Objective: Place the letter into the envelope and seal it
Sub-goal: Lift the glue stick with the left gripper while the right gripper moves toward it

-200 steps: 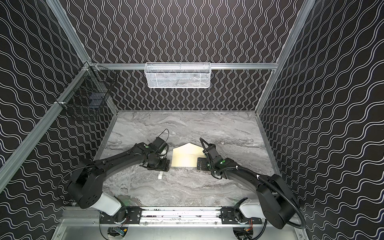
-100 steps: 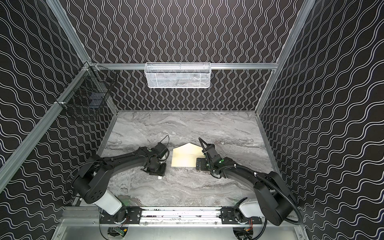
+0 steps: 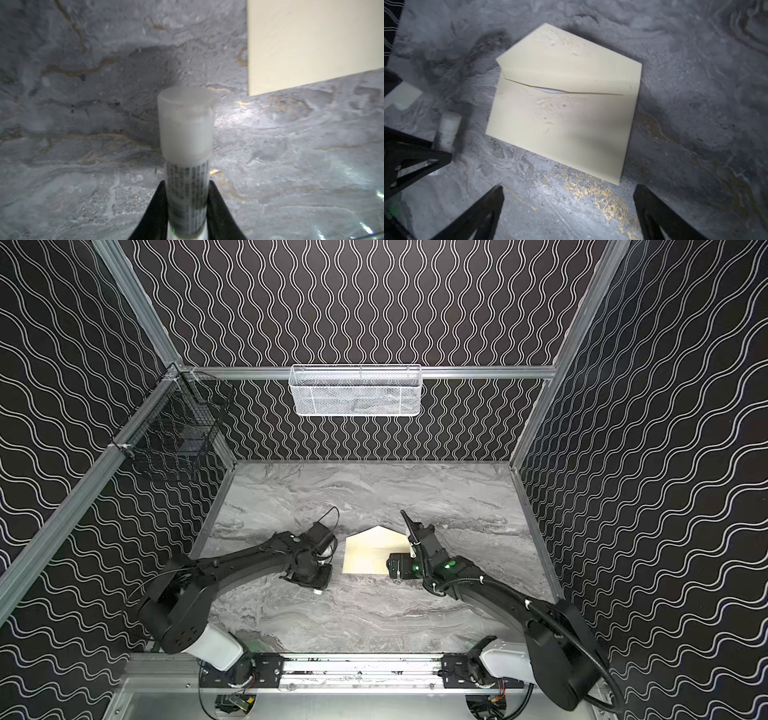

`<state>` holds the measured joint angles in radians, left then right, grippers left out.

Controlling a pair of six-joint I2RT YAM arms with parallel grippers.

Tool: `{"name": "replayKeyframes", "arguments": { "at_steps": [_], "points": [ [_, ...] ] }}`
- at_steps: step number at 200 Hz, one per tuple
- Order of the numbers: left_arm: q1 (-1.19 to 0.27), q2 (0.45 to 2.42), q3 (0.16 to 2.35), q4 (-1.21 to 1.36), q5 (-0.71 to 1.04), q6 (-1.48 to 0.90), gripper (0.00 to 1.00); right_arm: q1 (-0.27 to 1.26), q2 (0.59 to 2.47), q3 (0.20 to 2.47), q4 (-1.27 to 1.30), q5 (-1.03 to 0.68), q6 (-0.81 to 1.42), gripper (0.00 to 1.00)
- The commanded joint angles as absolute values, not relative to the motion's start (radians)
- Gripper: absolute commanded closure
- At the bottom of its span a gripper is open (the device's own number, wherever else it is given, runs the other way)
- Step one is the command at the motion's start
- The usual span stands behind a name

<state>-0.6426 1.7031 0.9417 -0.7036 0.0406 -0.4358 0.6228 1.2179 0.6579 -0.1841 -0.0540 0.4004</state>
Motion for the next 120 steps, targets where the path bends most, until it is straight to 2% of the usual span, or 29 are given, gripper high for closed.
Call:
{"name": "replayKeyframes", "arguments": {
  "at_steps": [1,30,55,77,120],
  "points": [
    [-0.643,1.641,0.976,-0.701,0.113,-0.331,0.83,0.620,1.156,0.667,-0.121,-0.194,0.308,0.00],
    [-0.644,1.540,1.027,-0.717,0.249,-0.174,0.94,0.612,1.063,0.675,-0.069,-0.451,0.216,0.05],
    [-0.644,1.464,1.038,-0.690,0.342,-0.063,1.00,0.607,1.007,0.686,-0.019,-0.586,0.192,0.12],
    [-0.657,1.403,1.025,-0.634,0.446,0.026,1.00,0.607,1.014,0.709,0.004,-0.678,0.187,0.21],
    [-0.718,1.277,0.971,-0.535,0.540,0.183,1.00,0.606,1.088,0.818,-0.102,-0.791,0.117,0.31]
  ]
}}
